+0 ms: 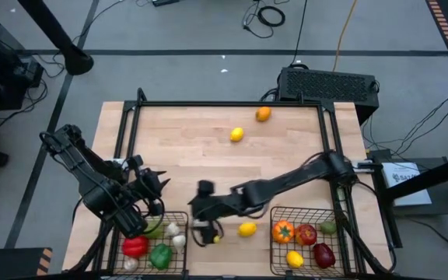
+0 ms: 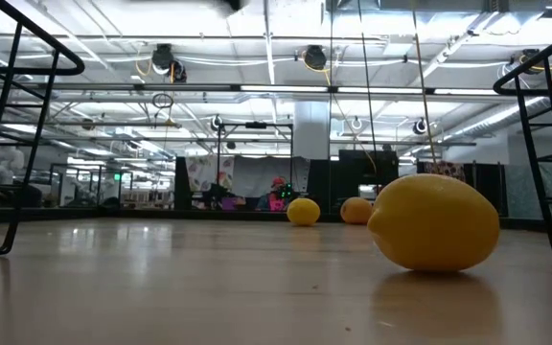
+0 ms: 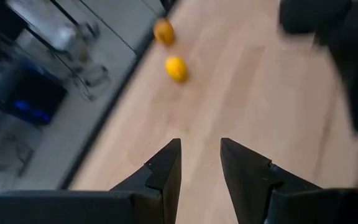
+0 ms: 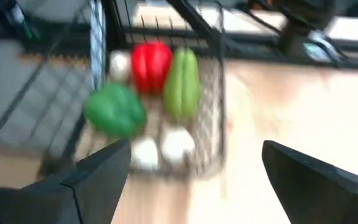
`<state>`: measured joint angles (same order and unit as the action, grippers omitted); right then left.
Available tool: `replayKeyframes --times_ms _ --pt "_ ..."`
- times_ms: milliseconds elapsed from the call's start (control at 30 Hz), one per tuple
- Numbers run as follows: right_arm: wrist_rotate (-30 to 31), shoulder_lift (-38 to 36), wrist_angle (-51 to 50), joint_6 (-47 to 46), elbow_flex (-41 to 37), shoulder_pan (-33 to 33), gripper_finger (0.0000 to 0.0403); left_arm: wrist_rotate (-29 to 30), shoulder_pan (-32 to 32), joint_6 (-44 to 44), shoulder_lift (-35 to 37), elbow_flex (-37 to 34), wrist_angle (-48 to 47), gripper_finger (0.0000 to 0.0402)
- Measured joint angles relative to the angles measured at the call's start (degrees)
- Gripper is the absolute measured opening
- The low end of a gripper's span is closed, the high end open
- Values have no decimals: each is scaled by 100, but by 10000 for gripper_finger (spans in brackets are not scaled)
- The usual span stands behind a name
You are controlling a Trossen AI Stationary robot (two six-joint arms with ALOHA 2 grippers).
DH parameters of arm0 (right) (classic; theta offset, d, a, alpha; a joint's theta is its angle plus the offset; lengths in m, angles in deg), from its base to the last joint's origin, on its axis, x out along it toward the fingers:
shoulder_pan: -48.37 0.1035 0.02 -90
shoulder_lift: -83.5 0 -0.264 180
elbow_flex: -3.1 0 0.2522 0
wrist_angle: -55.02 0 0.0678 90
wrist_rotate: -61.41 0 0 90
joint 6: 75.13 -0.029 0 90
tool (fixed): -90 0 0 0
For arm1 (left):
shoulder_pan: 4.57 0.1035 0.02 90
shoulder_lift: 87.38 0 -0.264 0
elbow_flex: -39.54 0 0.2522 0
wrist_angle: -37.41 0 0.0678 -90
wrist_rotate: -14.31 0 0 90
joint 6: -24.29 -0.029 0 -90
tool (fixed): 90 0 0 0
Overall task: Sort produce into baskets
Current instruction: Put the middle yellow lemon into the right black wire basket
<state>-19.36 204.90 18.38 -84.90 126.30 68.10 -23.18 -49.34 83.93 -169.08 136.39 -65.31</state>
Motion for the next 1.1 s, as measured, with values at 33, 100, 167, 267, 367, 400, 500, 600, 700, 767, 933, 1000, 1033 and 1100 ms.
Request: replayKeyframes --times_ms 33,100,167,267,367,400,500,600,700,767,933,1000,1033,1100 --pt "165 -232 -472 1 0 69 354 215 0 -1 -17 0 1 121" --pt "757 -665 -1457 -80 0 232 354 637 41 -12 -73 0 -3 121" --pt "1716 -1072 -2473 -309 0 440 354 934 176 -249 -132 0 29 121" --pt "3294 -1539 -3963 -1190 0 736 354 1244 583 -1277 -225 0 367 121" --pt "4421 -1850 -5282 -2201 0 1008 354 1349 1232 -2412 -237 0 1329 121" --pt "4653 -1914 -5639 -2518 -2 1094 354 1265 1520 -2780 -233 0 1767 121" --pt "5118 -2056 -6450 -3309 -35 1309 354 547 2378 -3808 -248 0 2998 121" --pt "5264 -2097 -6706 -3645 -137 1418 354 -349 3167 -4389 -388 2 4209 121" --pt "5170 -2128 -6708 -3526 -295 1490 354 -1262 3842 -4731 -618 0 4928 121" --pt "5073 -2141 -6724 -3516 -418 1533 354 -1745 4180 -4921 -800 4 5164 125" --pt "5049 -2141 -6706 -3459 -735 1732 354 -1953 4842 -4953 -1547 -4 6187 161" --pt "5061 -2183 -6721 -3455 -846 1823 354 -2043 5075 -4765 -1819 2 6636 178" --pt "5060 -2209 -6718 -3453 -872 1847 354 -2057 5176 -4570 -1946 1 6686 185" --pt "5059 -2292 -6712 -3480 -905 1891 354 -2134 5345 -4210 -2219 0 6883 195"
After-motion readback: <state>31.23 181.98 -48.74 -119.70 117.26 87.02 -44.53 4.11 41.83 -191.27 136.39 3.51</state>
